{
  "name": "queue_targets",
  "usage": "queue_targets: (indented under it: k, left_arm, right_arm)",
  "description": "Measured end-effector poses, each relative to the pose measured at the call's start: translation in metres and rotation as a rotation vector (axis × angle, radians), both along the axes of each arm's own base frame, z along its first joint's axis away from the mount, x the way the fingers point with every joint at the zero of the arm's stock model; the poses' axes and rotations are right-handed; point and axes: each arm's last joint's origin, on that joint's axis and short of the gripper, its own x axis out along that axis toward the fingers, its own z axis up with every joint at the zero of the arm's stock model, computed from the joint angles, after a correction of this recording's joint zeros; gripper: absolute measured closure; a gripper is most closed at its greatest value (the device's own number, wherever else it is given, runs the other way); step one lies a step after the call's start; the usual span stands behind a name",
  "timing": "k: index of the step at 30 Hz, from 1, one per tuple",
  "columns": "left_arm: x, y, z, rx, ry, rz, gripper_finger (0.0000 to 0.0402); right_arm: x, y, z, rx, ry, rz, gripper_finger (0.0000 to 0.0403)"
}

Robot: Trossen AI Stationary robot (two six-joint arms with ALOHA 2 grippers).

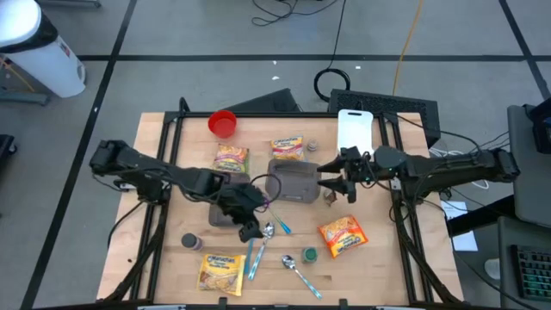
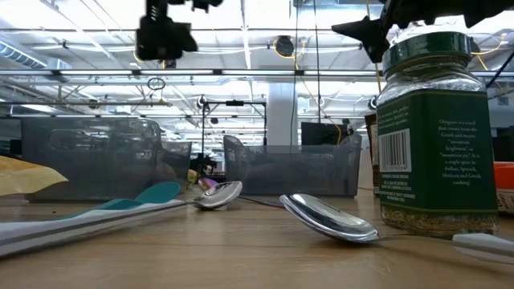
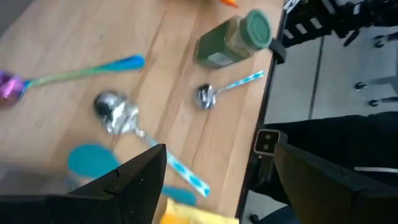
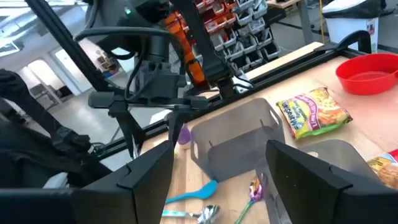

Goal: Pick & Place Food Item
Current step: Put the top blue patterned spoon into the white bin

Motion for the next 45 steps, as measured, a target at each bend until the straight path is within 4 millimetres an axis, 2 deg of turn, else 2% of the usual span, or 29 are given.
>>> queue_targets:
  k: [5,9,13,19,26,33,45]
  left_arm:
    - [0.012,0.012,-0.002,0.067,-0.001,-0.055,0.0096]
    - [0.030,0.015,0.011,0.228,0.023,-0.159,0.0096]
    - [0.047,0.014,0.014,0.372,0.050,-0.266,0.0096]
    - [0.062,0.011,0.004,0.395,0.054,-0.334,0.0096]
    - [0.060,0.011,-0.007,0.385,0.101,-0.366,0.0096]
    - [0.057,0.015,-0.024,0.324,0.163,-0.308,0.0096]
    - [0.052,0.012,-0.063,0.220,0.187,-0.239,0.0096]
  right_arm:
    - [-0.002,-0.001,0.000,-0.004,0.008,-0.023,0.0154]
    - [-0.002,-0.001,0.000,0.000,0.013,-0.030,0.0154]
    - [-0.002,-0.002,0.000,-0.004,0.007,-0.053,0.0154]
    - [-0.003,-0.003,0.002,0.007,-0.010,-0.116,0.0154]
    - [-0.015,-0.005,0.012,-0.020,-0.068,-0.176,0.0154]
    - [-0.029,-0.006,0.018,-0.042,-0.082,-0.205,0.0154]
    - [-0.031,-0.002,0.014,-0.015,-0.043,-0.180,0.0154]
